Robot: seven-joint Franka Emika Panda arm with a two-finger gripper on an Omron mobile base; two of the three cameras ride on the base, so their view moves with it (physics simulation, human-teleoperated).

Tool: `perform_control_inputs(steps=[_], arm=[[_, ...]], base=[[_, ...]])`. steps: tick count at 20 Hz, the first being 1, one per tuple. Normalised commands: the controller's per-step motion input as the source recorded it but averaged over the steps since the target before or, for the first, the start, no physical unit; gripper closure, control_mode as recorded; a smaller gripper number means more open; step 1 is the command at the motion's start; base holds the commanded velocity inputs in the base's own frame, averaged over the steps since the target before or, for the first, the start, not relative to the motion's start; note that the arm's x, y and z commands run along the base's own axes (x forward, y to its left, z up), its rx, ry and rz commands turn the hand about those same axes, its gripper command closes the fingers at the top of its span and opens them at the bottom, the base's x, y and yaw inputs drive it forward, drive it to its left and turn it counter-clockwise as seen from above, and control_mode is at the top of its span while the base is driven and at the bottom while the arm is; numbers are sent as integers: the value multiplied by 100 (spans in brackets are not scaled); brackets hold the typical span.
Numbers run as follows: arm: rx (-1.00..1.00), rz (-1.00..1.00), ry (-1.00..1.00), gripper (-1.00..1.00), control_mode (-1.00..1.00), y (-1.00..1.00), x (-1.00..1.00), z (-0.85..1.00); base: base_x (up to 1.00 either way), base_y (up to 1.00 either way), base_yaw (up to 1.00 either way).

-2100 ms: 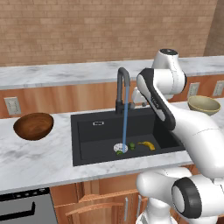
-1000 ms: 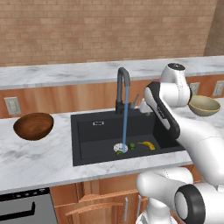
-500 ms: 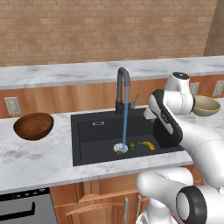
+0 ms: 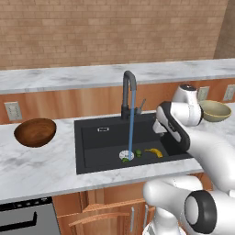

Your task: Pick the avocados from the sink and place them in one bowl. Place the banana in the other bowl. Then turn off the sink faucet.

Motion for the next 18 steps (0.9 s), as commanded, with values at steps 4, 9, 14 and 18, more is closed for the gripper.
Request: perform_control_inputs(steps=[4, 9, 14, 18], arm=[[-2, 0, 12, -100, -100, -6, 13, -36], [-1, 1, 9, -100, -100, -10, 18, -31], [0, 4, 1, -100, -100, -12, 23, -26], [0, 5, 0, -100, -100, -5, 29, -32]], base=[[0, 0, 0], [0, 0, 0], [0, 0, 0], [0, 0, 0]])
